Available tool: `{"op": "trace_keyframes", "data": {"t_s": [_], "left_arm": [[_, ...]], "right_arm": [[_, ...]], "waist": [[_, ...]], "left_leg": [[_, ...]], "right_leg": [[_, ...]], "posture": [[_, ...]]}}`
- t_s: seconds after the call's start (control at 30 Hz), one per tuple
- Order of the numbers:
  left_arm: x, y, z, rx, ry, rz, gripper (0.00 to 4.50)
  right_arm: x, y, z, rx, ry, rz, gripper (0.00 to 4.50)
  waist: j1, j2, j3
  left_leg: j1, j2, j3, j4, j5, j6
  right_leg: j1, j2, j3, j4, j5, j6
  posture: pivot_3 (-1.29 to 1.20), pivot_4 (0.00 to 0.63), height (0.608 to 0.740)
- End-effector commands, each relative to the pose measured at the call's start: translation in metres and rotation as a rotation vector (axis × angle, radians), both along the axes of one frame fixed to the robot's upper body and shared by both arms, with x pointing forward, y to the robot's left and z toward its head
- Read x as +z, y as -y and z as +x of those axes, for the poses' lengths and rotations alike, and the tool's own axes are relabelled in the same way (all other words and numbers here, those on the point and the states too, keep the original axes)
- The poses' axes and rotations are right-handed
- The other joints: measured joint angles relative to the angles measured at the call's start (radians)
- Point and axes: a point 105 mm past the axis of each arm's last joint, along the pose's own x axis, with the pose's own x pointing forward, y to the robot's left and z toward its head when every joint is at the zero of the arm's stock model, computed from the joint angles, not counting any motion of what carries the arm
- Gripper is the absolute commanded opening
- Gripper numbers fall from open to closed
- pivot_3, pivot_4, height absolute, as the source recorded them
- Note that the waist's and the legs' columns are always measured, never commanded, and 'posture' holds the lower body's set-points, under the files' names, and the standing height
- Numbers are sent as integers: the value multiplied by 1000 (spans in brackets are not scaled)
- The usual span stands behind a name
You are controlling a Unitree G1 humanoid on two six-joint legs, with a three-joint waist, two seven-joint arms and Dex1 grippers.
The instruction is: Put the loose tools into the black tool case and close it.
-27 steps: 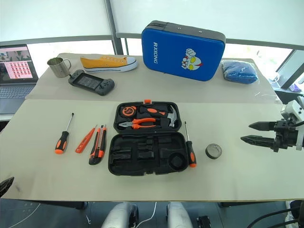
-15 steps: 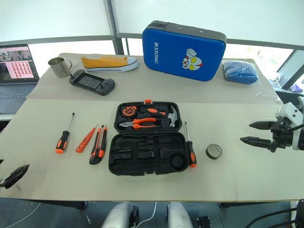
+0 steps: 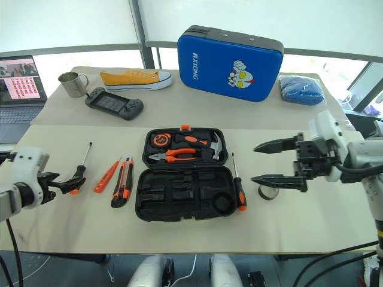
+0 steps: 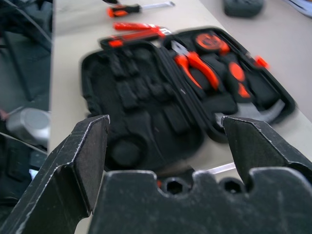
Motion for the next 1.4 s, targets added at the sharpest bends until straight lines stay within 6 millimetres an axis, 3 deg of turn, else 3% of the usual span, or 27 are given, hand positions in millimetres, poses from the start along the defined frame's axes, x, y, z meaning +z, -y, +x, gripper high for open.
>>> {"op": "trace_keyframes", "data": {"t_s": [0.03,0.27,0.3,0.37,0.5,0.6,0.67,0.8,0.87,0.97,1.03,1.17,1.3,1.4], "left_arm": [[-14,-3,7,11,-59,39,4500],[-34,-8,24,56,-105,40,4500],[-36,-10,25,61,-107,46,3960],[-38,-11,26,64,-106,49,3433],[-36,-18,28,94,-82,52,1898],[-24,-22,32,88,-26,53,903],[-12,-22,37,68,31,58,859],[45,14,60,-193,237,104,859],[73,55,66,-451,311,165,859],[91,112,63,-788,347,207,859],[91,138,61,-933,343,225,859],[69,192,51,-1226,239,270,859],[40,221,40,-1401,121,316,859],[20,226,41,-1433,40,377,859]], "right_arm": [[16,-29,-12,87,63,37,4298],[26,-59,-19,136,105,79,4298],[26,-60,-19,135,104,81,4500],[26,-60,-19,134,106,82,4500],[24,-56,-15,108,127,67,4500],[22,-53,-11,75,144,57,4500],[20,-50,-10,59,152,46,4500],[12,-41,-9,15,143,4,4500],[6,-36,-13,4,115,-22,4500],[3,-32,-15,-31,120,-36,4500],[1,-30,-17,-49,121,-40,4500],[-5,-26,-25,-92,116,-51,4500],[-9,-22,-32,-151,116,-50,4500],[-11,-18,-37,-195,116,-47,4500]], "waist": [[-1,0,0],[11,0,0],[13,0,0],[14,1,-1],[12,1,-1],[9,2,-1],[7,2,-1],[12,-4,1],[20,-6,2],[32,-6,2],[35,-5,2],[29,-4,1],[16,-4,1],[16,-4,1]], "left_leg": [[0,0,0,0,0,0],[0,-1,-1,0,0,0],[0,-1,-1,1,0,0],[1,-1,-1,1,0,0],[1,-1,0,1,0,0],[1,0,0,1,0,0],[1,0,-1,1,0,0],[-2,0,-1,1,1,-1],[-4,-1,-1,2,1,-1],[-7,-2,0,3,1,-1],[-9,-4,2,4,1,-1],[-10,-5,4,4,1,0],[-10,-3,3,4,1,0],[-10,-4,2,5,1,0]], "right_leg": [[0,0,0,0,0,0],[0,0,-1,0,0,0],[1,-1,-1,0,0,0],[1,-1,0,0,0,0],[1,-1,0,1,0,0],[1,0,0,1,0,0],[1,0,0,1,0,0],[-1,0,-1,1,0,-1],[-1,0,-3,0,1,0],[-1,-1,-2,-5,2,2],[-1,-1,-3,-6,3,3],[-1,1,-2,-6,3,4],[-2,4,-1,-5,2,3],[-2,4,-1,-5,2,3]], "posture": [[0,150,739],[0,150,739],[0,150,739],[0,150,739],[0,150,739],[0,150,739],[0,150,739],[0,150,739],[0,150,739],[0,150,739],[0,150,739],[0,150,739],[0,150,739],[0,150,739]]}}
